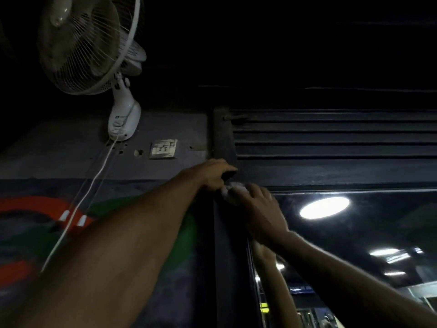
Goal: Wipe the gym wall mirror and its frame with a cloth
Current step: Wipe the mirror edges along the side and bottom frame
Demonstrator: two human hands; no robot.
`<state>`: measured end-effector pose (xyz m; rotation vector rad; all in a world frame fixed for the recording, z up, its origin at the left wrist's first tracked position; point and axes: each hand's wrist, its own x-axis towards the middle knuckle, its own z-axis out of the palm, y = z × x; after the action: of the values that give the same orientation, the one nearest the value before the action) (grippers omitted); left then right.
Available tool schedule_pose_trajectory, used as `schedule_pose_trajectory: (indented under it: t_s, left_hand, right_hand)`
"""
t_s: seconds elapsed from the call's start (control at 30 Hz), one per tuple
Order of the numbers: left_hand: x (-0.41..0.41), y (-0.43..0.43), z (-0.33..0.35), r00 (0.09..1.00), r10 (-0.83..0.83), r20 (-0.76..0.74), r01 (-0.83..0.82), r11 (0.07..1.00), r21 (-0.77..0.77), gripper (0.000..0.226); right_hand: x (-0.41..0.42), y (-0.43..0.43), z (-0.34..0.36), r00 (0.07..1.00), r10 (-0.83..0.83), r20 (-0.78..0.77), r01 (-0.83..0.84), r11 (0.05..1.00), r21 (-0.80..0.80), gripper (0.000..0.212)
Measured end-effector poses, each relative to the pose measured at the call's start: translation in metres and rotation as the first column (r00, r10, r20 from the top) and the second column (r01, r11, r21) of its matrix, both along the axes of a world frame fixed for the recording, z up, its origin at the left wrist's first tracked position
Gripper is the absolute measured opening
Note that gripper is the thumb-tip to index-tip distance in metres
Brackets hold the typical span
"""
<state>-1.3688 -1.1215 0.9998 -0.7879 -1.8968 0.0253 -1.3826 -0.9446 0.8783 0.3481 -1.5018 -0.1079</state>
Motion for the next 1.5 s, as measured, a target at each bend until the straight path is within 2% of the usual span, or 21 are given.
schedule_pose_trajectory:
  t_s: [0.1, 0.2, 0.23, 0.33, 0.47, 0.53, 0.67, 0.77, 0.83, 0.87, 0.97, 1.1, 1.17, 1.27, 1.33, 1.4, 1.5]
  left_hand:
    - [0.005, 0.002, -0.004, 0.999, 0.019, -0.036, -0.02, 0.999, -0.038, 0.071]
    - [0.004, -0.002, -0.012, 0.998, 0.039, -0.054, -0.043, 0.997, -0.059, 0.076]
    - [0.004, -0.004, -0.013, 0.998, 0.028, -0.057, -0.032, 0.997, -0.067, 0.076]
    - [0.007, -0.007, -0.012, 0.999, 0.005, -0.053, -0.009, 0.998, -0.065, 0.065]
    - [0.023, -0.007, -0.015, 0.999, 0.012, -0.037, -0.014, 0.998, -0.059, 0.061]
    - [0.023, -0.008, -0.023, 0.999, 0.03, -0.045, -0.032, 0.998, -0.06, 0.064]
    - [0.014, -0.008, -0.051, 0.989, 0.133, -0.063, -0.139, 0.985, -0.102, 0.06]
    - [0.003, -0.013, -0.061, 0.983, 0.161, -0.084, -0.172, 0.976, -0.136, 0.058]
    - [-0.001, -0.015, -0.063, 0.983, 0.15, -0.103, -0.163, 0.978, -0.13, 0.058]
    - [-0.001, -0.014, -0.063, 0.983, 0.147, -0.109, -0.161, 0.978, -0.13, 0.059]
    - [-0.002, -0.011, -0.068, 0.985, 0.136, -0.105, -0.149, 0.981, -0.126, 0.058]
    - [0.001, -0.011, -0.079, 0.987, 0.126, -0.095, -0.14, 0.979, -0.147, 0.058]
    - [0.005, -0.012, -0.083, 0.987, 0.135, -0.087, -0.147, 0.978, -0.15, 0.059]
    - [0.011, -0.014, -0.089, 0.99, 0.128, -0.066, -0.137, 0.979, -0.152, 0.062]
    - [0.014, -0.015, -0.096, 0.99, 0.129, -0.054, -0.136, 0.979, -0.15, 0.064]
    - [0.017, -0.017, -0.105, 0.991, 0.127, -0.047, -0.133, 0.979, -0.152, 0.065]
    - [0.019, -0.014, -0.127, 0.989, 0.143, -0.048, -0.149, 0.976, -0.161, 0.069]
  right_hand:
    - [-0.001, 0.002, -0.025, 0.995, 0.039, 0.087, -0.044, 0.997, 0.061, 0.072]
    - [0.014, 0.019, -0.041, 0.992, -0.053, 0.114, 0.028, 0.977, 0.212, 0.07]
    - [0.017, 0.023, -0.037, 0.993, -0.068, 0.099, 0.047, 0.979, 0.199, 0.069]
    - [0.015, 0.007, -0.013, 0.999, 0.049, 0.01, -0.049, 0.998, 0.046, 0.065]
    - [0.002, -0.03, -0.019, 0.994, 0.055, 0.1, -0.058, 0.998, 0.034, 0.06]
    - [0.006, -0.025, -0.038, 0.995, 0.003, 0.101, -0.015, 0.992, 0.124, 0.048]
    - [0.022, -0.002, -0.07, 0.975, -0.138, 0.177, 0.076, 0.945, 0.319, 0.051]
    - [0.023, -0.004, -0.068, 0.99, -0.097, 0.099, 0.077, 0.979, 0.188, 0.051]
    - [0.02, -0.02, -0.07, 0.99, -0.02, 0.139, 0.013, 0.999, 0.053, 0.058]
    - [0.017, -0.027, -0.076, 0.986, 0.001, 0.167, -0.007, 0.999, 0.033, 0.057]
    - [0.016, -0.026, -0.107, 0.991, -0.035, 0.132, 0.012, 0.985, 0.172, 0.047]
    - [0.034, 0.0, -0.136, 0.968, -0.159, 0.194, 0.074, 0.919, 0.387, 0.048]
    - [0.041, -0.002, -0.125, 0.961, -0.178, 0.213, 0.092, 0.928, 0.36, 0.046]
    - [0.035, -0.022, -0.104, 0.971, -0.124, 0.204, 0.091, 0.982, 0.163, 0.053]
    - [0.027, -0.034, -0.117, 0.974, -0.088, 0.209, 0.075, 0.995, 0.072, 0.054]
    - [0.023, -0.035, -0.15, 0.978, -0.074, 0.195, 0.052, 0.992, 0.115, 0.052]
    - [0.032, -0.016, -0.197, 0.964, -0.093, 0.248, 0.019, 0.958, 0.287, 0.058]
